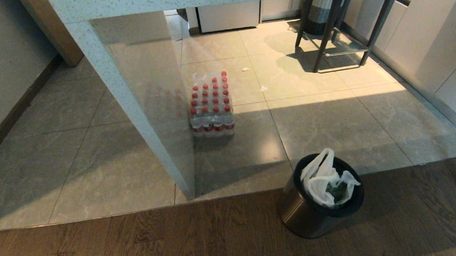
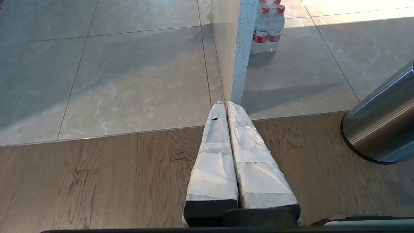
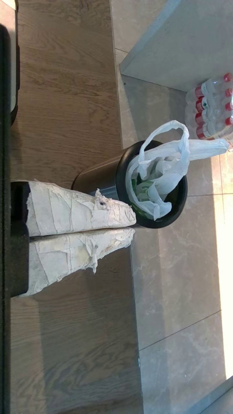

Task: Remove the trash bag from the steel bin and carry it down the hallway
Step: Place the outer trash can on the ground

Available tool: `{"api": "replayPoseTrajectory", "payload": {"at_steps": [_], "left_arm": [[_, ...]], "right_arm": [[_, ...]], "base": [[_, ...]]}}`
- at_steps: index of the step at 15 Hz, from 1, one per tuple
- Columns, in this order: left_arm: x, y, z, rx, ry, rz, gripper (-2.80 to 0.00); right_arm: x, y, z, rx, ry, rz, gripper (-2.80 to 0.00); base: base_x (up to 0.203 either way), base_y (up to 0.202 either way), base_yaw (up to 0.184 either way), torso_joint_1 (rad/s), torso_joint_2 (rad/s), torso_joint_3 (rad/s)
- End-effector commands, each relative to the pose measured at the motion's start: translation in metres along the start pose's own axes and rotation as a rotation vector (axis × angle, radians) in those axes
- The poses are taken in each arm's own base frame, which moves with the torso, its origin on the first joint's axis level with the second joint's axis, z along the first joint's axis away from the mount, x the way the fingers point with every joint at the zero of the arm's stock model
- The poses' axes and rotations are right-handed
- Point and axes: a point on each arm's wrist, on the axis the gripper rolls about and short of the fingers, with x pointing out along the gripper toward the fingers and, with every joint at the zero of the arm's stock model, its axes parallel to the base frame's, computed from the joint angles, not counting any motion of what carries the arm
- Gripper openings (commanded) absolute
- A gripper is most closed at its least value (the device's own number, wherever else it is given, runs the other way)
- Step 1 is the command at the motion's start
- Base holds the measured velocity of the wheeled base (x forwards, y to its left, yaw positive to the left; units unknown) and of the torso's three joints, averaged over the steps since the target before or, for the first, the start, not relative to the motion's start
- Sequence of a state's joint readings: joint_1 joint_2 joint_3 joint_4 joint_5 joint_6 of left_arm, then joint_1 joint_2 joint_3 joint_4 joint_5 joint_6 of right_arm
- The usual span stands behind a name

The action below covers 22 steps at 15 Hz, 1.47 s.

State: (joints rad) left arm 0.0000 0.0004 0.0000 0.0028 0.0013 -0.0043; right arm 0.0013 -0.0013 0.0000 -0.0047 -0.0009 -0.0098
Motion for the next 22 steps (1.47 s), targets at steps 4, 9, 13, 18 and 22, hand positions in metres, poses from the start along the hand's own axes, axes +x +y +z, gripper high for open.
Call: {"api": "replayPoseTrajectory", "payload": {"at_steps": [4,9,13,18,22], "left_arm": [[0.0,0.0,0.0,0.0,0.001,0.0,-2.8],[0.0,0.0,0.0,0.001,0.001,0.002,-2.8],[0.0,0.0,0.0,0.001,0.001,0.0,-2.8],[0.0,0.0,0.0,0.0,0.001,0.0,-2.8],[0.0,0.0,0.0,0.001,0.001,0.0,-2.8]], "right_arm": [[-0.008,0.0,0.014,-0.037,-0.057,0.0,-2.8],[0.027,-0.001,0.128,0.015,0.188,0.01,-2.8],[0.135,0.0,0.163,0.064,0.576,0.011,-2.8],[0.259,0.006,0.11,0.033,0.683,-0.141,-2.8],[0.284,0.018,0.032,0.019,0.795,-0.234,-2.8]], "base": [[0.0,0.0,0.0,0.0,0.0,0.0],[0.0,0.0,0.0,0.0,0.0,0.0],[0.0,0.0,0.0,0.0,0.0,0.0],[0.0,0.0,0.0,0.0,0.0,0.0],[0.0,0.0,0.0,0.0,0.0,0.0]]}}
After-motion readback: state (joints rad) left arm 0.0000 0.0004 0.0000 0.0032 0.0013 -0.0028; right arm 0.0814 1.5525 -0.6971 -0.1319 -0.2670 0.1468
